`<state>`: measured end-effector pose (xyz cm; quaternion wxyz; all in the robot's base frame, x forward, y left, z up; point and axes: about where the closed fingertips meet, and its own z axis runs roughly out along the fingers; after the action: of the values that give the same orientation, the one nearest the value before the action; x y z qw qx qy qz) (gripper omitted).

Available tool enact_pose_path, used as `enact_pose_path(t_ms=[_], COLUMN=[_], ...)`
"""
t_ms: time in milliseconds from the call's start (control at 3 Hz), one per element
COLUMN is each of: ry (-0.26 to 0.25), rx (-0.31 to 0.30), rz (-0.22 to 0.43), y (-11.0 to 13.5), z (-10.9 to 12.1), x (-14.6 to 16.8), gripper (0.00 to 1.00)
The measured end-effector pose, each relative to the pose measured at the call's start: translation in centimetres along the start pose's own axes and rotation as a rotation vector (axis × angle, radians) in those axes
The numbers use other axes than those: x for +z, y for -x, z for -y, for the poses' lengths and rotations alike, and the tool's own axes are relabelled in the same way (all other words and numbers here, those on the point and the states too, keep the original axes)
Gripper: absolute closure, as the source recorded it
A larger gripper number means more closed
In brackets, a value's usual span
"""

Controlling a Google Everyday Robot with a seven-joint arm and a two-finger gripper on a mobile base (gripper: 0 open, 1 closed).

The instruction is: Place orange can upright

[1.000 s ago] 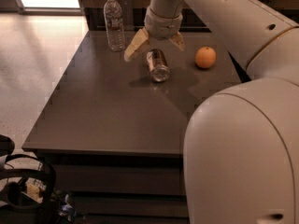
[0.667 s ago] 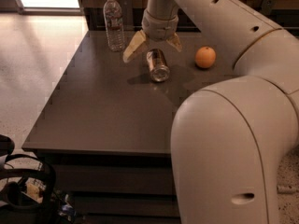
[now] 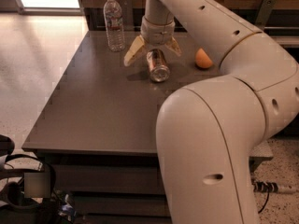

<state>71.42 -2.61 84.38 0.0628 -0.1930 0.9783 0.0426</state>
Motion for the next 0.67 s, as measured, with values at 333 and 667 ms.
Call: enact_pose_path(t_ms=[333,667], ry=[-0.039,-0.042], rx=[0.038,0.040], rz=[-0.052,-0.041], y=[0.02,0.54], z=[0.47,0.48], x=[1.27,1.68], gripper=[0.18,0.41])
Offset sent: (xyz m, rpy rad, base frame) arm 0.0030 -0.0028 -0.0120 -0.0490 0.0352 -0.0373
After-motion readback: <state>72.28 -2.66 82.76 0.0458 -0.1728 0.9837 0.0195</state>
